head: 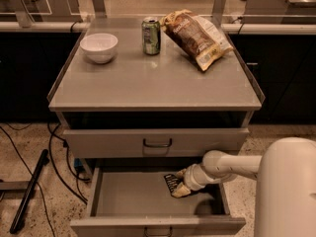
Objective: Pick rxbar chocolate from middle drawer and place on counter
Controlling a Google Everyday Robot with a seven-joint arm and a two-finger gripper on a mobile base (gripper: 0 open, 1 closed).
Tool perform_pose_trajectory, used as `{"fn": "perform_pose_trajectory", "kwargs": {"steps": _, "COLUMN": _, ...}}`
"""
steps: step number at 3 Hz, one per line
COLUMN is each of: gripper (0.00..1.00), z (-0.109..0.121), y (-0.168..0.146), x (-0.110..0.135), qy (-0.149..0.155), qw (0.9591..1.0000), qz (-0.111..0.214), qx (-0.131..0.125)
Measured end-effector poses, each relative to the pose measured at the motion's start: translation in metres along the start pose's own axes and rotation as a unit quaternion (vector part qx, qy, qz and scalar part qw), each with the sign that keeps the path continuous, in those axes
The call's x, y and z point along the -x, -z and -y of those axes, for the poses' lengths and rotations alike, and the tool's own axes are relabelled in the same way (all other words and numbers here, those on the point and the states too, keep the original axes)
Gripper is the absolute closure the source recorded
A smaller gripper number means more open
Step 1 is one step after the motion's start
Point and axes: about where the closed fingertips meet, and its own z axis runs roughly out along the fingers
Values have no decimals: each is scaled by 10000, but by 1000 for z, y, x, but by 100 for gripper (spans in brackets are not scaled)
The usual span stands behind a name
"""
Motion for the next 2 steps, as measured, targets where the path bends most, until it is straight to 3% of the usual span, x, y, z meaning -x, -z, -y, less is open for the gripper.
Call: {"fn": "perform_pose_trajectory", "kwargs": {"steps": 2, "gripper": 100, "z": -37, "y": 15, "x": -22, "qy": -40, "qw": 9994, "qz": -182, "qx": 290}}
